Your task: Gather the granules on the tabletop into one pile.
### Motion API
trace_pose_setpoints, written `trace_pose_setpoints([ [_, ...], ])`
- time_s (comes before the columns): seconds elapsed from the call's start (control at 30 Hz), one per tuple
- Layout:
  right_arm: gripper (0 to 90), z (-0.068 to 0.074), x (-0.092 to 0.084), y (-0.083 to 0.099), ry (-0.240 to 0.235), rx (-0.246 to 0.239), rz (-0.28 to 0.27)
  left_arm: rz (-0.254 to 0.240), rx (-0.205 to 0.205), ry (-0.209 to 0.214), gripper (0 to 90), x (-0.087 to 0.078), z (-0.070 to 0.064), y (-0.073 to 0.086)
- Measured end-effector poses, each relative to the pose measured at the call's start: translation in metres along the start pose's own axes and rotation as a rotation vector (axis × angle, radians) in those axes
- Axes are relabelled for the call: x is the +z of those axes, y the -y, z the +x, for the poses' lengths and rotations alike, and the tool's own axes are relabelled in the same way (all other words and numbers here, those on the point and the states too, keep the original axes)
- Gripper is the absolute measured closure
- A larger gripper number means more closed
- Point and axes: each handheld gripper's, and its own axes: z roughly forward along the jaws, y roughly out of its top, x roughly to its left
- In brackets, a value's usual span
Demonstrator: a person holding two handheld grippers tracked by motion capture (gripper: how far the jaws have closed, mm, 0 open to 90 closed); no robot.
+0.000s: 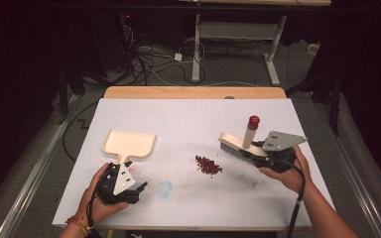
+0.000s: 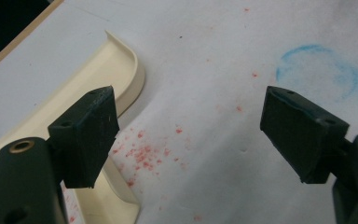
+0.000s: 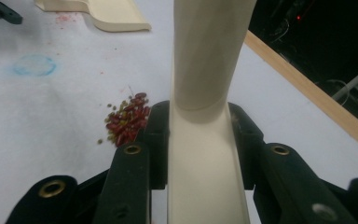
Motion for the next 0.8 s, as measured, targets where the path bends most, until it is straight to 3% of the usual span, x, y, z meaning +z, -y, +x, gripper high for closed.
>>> trace_pose_setpoints([
  [0.13,67.2,0.002,-0.029,0.007,-0.045,0.016,0.035,-0.006,0.0,-0.005,18.7,-0.002,-0.001,0.0],
  [0.3,67.2,0.003,-0.056,0.019,-0.142,0.073,0.075,-0.002,-0.001,0.0,18.7,0.0,-0.001,0.0],
  [0.4,67.2,0.002,-0.058,0.028,-0.22,0.109,0.091,0.003,0.004,0.005,18.7,0.001,-0.001,-0.001],
  [0.53,67.2,0.0,-0.048,0.037,-0.3,0.122,0.185,0.007,0.007,0.011,18.7,0.002,-0.002,-0.002],
  [0.8,66.5,-0.019,-0.028,0.05,-0.249,0.15,0.251,0.017,0.013,0.017,18.7,0.004,-0.002,-0.002],
])
